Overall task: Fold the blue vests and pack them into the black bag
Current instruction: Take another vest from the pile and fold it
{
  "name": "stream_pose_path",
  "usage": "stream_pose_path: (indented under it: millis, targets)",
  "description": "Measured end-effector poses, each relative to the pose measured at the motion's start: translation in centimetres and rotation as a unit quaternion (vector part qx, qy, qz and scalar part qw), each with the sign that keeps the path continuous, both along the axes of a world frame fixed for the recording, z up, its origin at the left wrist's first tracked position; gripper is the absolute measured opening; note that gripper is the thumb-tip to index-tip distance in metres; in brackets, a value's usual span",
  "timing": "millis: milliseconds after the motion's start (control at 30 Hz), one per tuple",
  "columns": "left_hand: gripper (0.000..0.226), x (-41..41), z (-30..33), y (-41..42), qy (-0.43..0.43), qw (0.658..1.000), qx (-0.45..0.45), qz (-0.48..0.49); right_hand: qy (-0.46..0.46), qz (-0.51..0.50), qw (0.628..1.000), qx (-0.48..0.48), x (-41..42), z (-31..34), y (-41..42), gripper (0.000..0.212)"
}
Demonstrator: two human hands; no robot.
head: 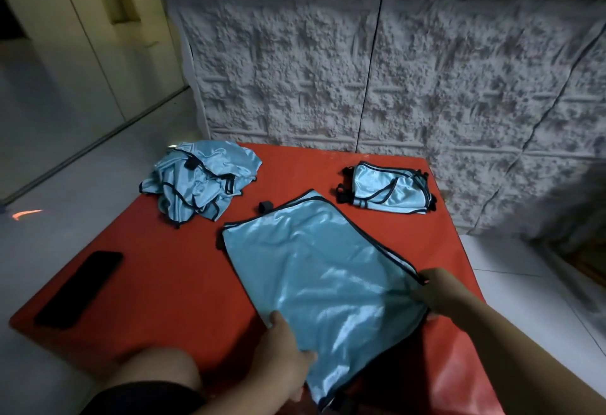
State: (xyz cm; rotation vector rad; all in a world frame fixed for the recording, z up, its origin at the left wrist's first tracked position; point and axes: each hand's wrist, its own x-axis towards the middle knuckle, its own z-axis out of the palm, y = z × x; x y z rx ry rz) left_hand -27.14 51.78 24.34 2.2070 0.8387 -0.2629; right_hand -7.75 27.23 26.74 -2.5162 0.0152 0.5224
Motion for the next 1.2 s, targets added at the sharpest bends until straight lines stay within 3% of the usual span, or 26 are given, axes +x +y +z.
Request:
stream_pose_path:
  millis: [100,200,300,367,533,667,733,933,1000,1100,1200]
  targets:
    - [0.048,-0.3,-0.4,0.2,-0.019,1.0,-0.022,0.01,0.038,0.008,0.998,-0.046,-0.8,0.5,0.0,0.004]
    - [0.032,-0.4,0.4,1.5,-0.001,1.0,0.028,-0.014,0.165,0.03,0.981,-0.092,-1.6,1.1,0.2,0.006]
    - [0.059,0.2,1.0,3.8,0.061,0.995,0.056,-0.059,0.243,0.067,0.962,-0.102,-1.6,1.6,0.5,0.01]
    - [0.072,0.7,1.5,5.3,0.072,0.996,0.012,-0.052,0.199,0.042,0.974,-0.098,-0.7,1.3,0.8,0.02]
    - [0.052,4.2,0.7,9.0,-0.054,0.989,-0.04,0.132,-0.007,0.044,0.998,-0.054,2.0,0.3,3.4,0.033]
    - [0.018,6.5,-0.8,9.7,-0.127,0.962,-0.104,0.219,-0.045,0.035,0.998,-0.016,3.0,-0.6,6.6,0.022]
    - [0.013,7.2,-1.6,9.9,-0.133,0.956,-0.108,0.239,-0.044,0.004,0.999,-0.025,3.9,-1.3,7.4,0.024]
    - [0.026,8.9,-1.8,11.1,-0.121,0.975,-0.028,0.182,-0.035,-0.011,0.996,-0.076,5.7,-3.0,8.0,0.025]
    - [0.01,10.0,-1.6,11.8,-0.131,0.979,0.007,0.157,-0.025,-0.003,0.995,-0.093,5.9,-3.1,8.0,0.028]
    - [0.029,12.0,-1.1,13.2,-0.14,0.98,0.052,0.133,0.0,0.007,0.994,-0.109,5.3,-3.1,8.0,0.026]
    - [0.033,13.3,-0.2,14.3,-0.151,0.98,0.08,0.1,0.026,0.022,0.992,-0.118,4.4,-3.0,7.9,0.03]
